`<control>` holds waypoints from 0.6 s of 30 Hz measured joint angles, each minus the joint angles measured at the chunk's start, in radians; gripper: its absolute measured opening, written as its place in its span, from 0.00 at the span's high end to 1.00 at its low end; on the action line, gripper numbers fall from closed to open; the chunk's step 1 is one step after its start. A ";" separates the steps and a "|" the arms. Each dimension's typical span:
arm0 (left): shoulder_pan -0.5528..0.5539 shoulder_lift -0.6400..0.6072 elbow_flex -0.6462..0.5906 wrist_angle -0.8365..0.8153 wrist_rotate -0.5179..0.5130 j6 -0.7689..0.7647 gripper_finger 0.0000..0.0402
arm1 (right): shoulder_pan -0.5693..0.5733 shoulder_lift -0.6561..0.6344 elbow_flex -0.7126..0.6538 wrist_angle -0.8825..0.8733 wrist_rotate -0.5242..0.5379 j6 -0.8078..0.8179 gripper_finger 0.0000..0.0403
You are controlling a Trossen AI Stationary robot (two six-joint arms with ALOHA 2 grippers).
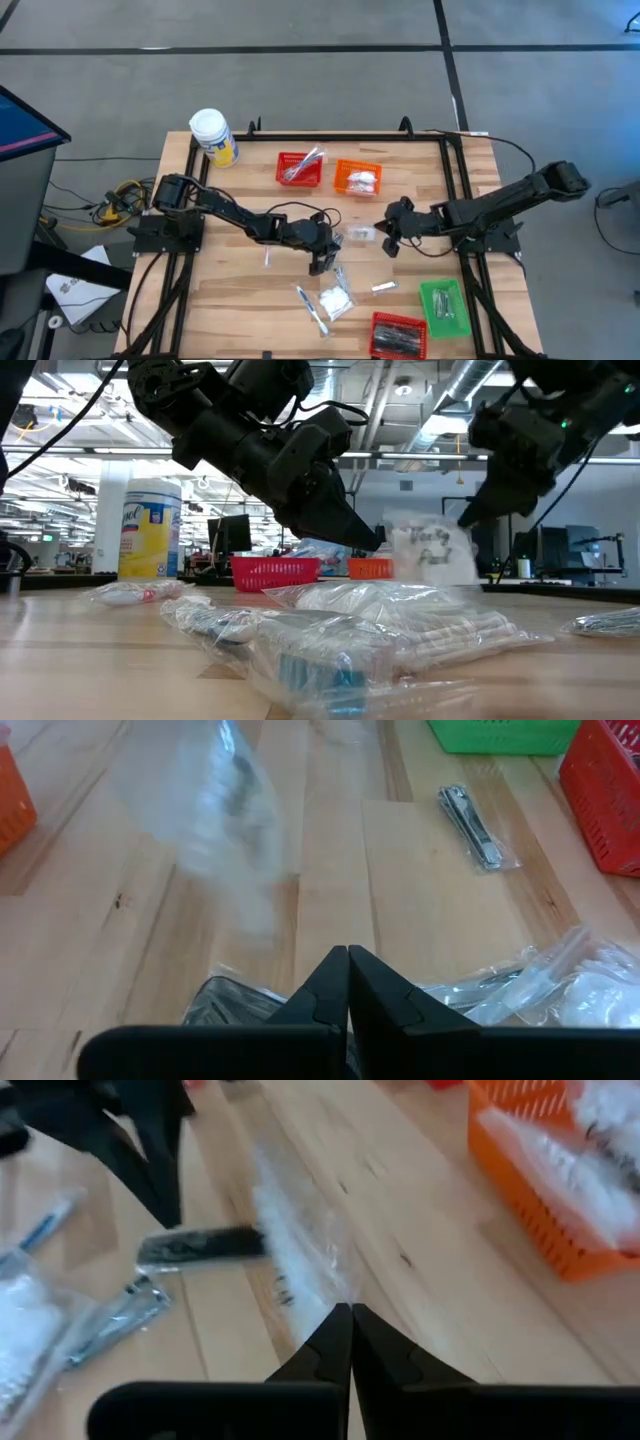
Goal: Pick & Place Travel size toiletries
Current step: Put the white cotton pack into the orange bin
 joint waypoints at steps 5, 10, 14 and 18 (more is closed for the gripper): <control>0.000 0.000 0.000 -0.001 0.000 0.000 1.00 | 0.021 -0.049 0.001 0.000 0.034 -0.016 1.00; 0.010 0.000 0.000 -0.020 0.000 -0.003 1.00 | 0.022 -0.056 0.002 0.002 0.038 -0.017 1.00; 0.039 0.000 0.000 -0.104 0.002 -0.059 0.98 | 0.022 -0.056 0.002 0.002 0.039 -0.018 1.00; 0.081 0.000 -0.004 -0.141 -0.005 -0.143 0.89 | 0.024 -0.056 0.002 0.005 0.041 -0.020 1.00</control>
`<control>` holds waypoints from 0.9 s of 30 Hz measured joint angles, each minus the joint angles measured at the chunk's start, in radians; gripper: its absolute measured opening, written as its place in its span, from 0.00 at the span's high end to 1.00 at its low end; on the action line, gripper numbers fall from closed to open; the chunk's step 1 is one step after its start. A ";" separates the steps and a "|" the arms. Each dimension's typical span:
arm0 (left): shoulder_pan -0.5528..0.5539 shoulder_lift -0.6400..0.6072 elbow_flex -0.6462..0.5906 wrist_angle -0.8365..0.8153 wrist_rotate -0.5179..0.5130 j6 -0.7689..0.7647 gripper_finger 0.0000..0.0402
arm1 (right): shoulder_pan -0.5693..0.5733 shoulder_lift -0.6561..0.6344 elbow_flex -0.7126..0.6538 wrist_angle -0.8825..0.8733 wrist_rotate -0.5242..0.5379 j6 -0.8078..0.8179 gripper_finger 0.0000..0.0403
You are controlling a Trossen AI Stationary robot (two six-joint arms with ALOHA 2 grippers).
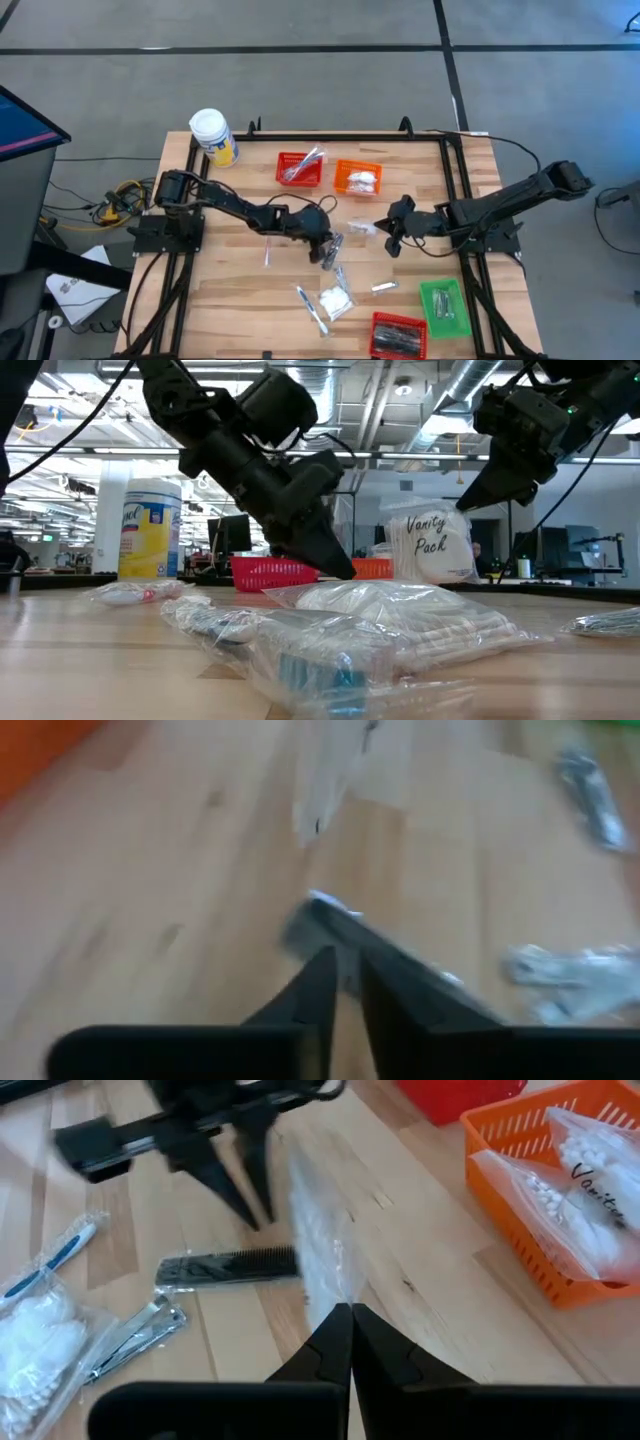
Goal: Pick & Place Travel size toiletries
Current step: Put the white cotton pack into the orange bin
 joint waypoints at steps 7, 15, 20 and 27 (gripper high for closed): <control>0.001 0.000 -0.057 0.208 0.001 -0.010 0.61 | 0.016 0.000 0.001 0.053 -0.001 -0.029 1.00; -0.004 -0.034 -0.101 0.274 -0.046 0.050 0.35 | 0.049 0.000 0.002 0.107 -0.004 -0.065 1.00; -0.018 -0.124 -0.159 0.295 -0.051 0.085 0.28 | 0.054 0.000 0.002 0.160 -0.004 -0.104 1.00; -0.061 -0.248 -0.260 0.443 -0.055 0.149 0.28 | 0.054 0.002 0.002 0.256 -0.004 -0.152 1.00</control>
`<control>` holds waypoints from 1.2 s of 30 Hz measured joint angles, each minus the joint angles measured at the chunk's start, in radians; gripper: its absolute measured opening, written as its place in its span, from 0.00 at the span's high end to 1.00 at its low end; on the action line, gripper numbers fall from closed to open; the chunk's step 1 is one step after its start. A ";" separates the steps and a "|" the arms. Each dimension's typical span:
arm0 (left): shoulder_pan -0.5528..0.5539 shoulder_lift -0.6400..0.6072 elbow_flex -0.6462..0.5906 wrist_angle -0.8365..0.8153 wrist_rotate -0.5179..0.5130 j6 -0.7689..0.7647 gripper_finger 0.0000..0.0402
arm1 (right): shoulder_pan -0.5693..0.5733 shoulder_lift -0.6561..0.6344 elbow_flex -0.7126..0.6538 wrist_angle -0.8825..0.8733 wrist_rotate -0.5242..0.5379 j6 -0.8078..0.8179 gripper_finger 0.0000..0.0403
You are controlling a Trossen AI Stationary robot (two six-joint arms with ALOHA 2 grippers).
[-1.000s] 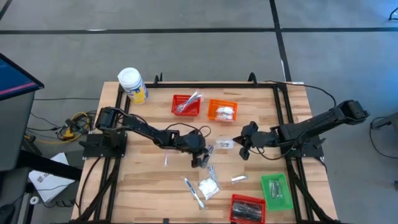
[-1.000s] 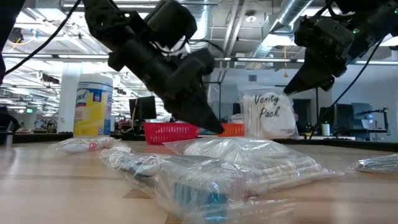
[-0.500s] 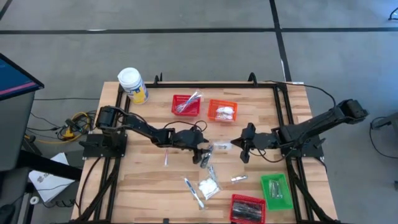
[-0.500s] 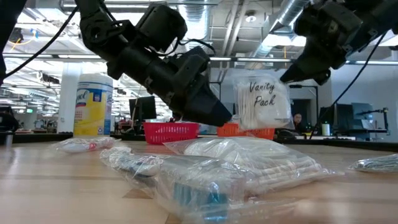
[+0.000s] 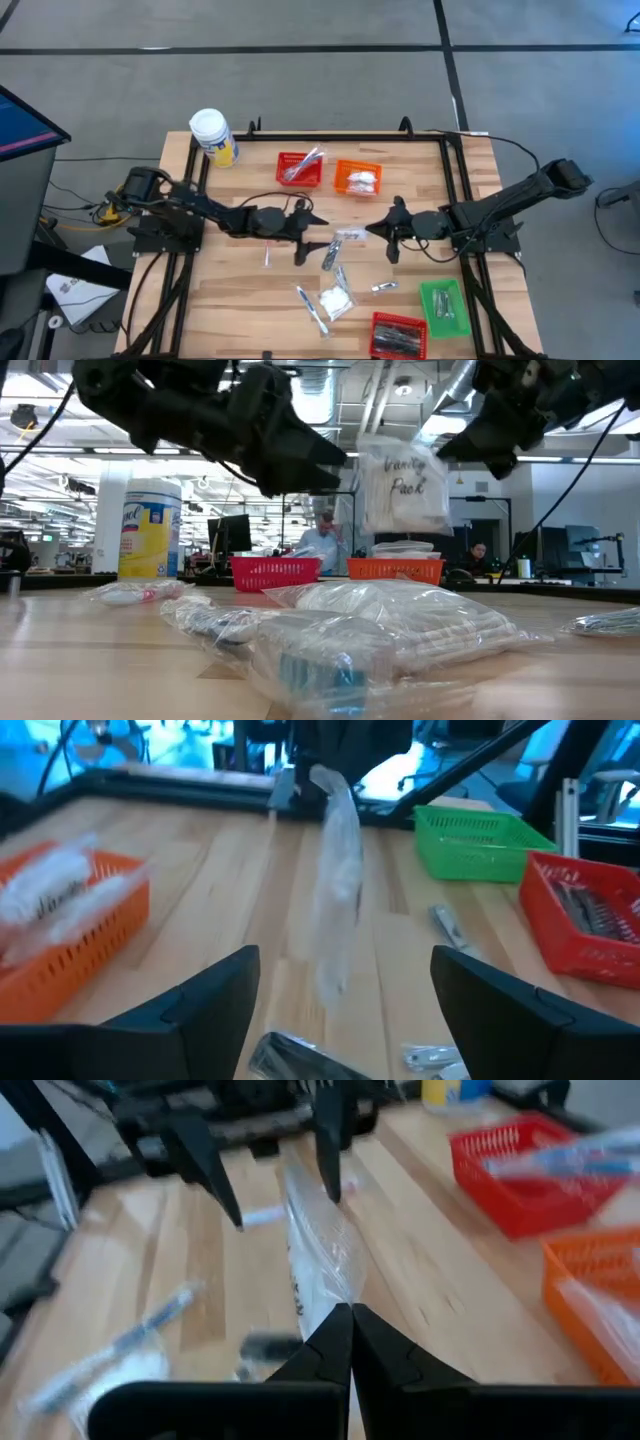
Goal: Pick & Place Travel size toiletries
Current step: Put the white cotton pack into the orange bin
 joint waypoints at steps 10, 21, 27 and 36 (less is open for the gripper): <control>-0.007 -0.086 -0.049 0.012 -0.019 0.026 0.28 | -0.022 0.133 0.000 0.277 -0.003 -0.107 1.00; -0.007 -0.087 -0.049 0.013 -0.019 0.021 0.28 | -0.043 0.252 0.000 0.566 -0.008 -0.187 1.00; -0.007 -0.087 -0.049 0.014 -0.019 0.021 0.28 | -0.054 0.286 0.014 0.610 -0.068 -0.193 1.00; -0.007 -0.087 -0.049 0.019 -0.019 0.020 0.29 | -0.055 0.373 0.075 0.615 -0.074 -0.246 1.00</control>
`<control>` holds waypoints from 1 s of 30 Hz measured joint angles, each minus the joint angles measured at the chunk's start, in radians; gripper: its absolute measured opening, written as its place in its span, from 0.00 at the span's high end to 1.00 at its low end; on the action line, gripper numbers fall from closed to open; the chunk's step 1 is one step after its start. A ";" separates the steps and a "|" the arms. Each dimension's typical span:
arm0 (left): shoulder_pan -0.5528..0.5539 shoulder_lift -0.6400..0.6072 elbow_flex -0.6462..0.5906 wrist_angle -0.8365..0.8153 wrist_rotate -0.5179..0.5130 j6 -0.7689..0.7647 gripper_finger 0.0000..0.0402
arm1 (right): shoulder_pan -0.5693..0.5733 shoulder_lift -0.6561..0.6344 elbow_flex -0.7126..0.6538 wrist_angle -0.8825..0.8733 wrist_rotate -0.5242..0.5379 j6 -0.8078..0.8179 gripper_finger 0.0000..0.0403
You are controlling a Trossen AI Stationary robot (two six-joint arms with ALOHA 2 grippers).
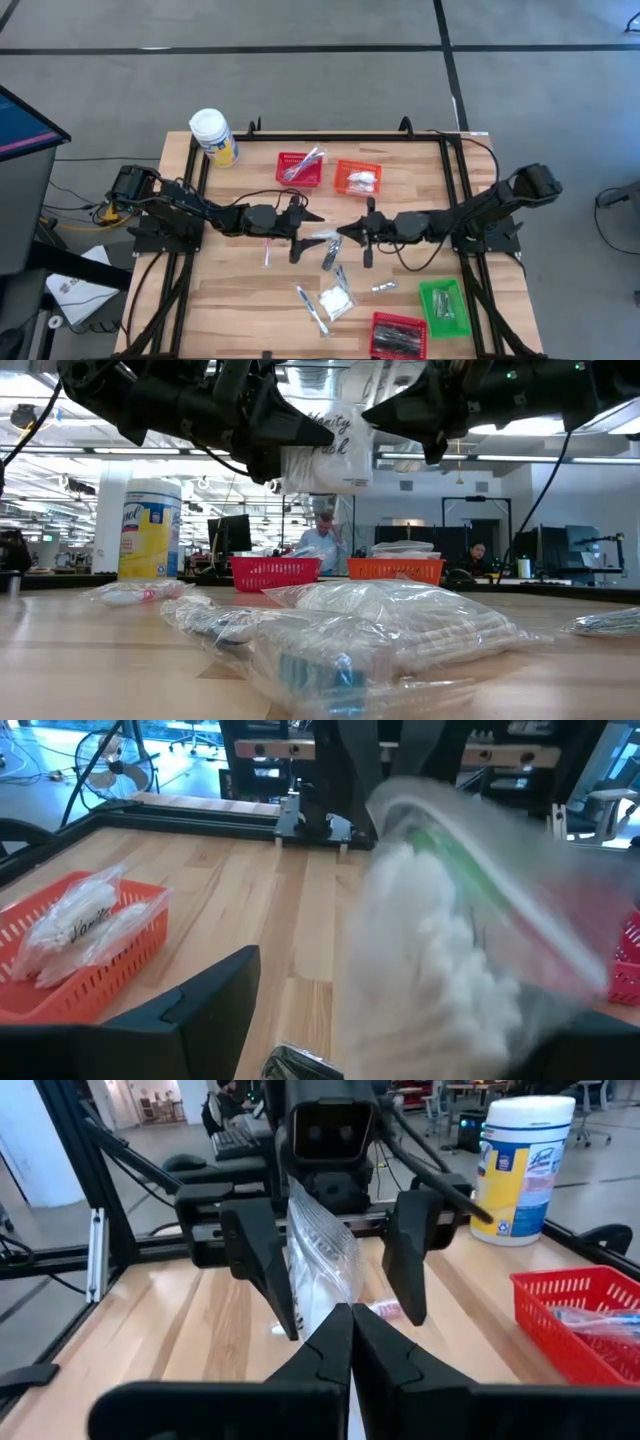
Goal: Pick & Place Travel size toiletries
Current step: Put the white cotton pack into the orange bin
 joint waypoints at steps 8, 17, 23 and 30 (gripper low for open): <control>0.000 0.000 0.000 -0.001 0.025 -0.003 0.45 | 0.000 0.031 0.032 0.001 0.002 -0.018 1.00; 0.000 0.000 0.000 -0.001 0.035 -0.002 0.66 | 0.000 0.025 0.032 0.005 0.008 -0.026 1.00; 0.000 0.000 0.000 -0.002 0.061 -0.003 0.82 | 0.000 0.025 0.032 0.005 0.008 -0.028 1.00; 0.000 0.001 0.000 -0.002 0.123 -0.003 0.97 | 0.001 0.025 0.032 -0.014 0.002 -0.025 0.98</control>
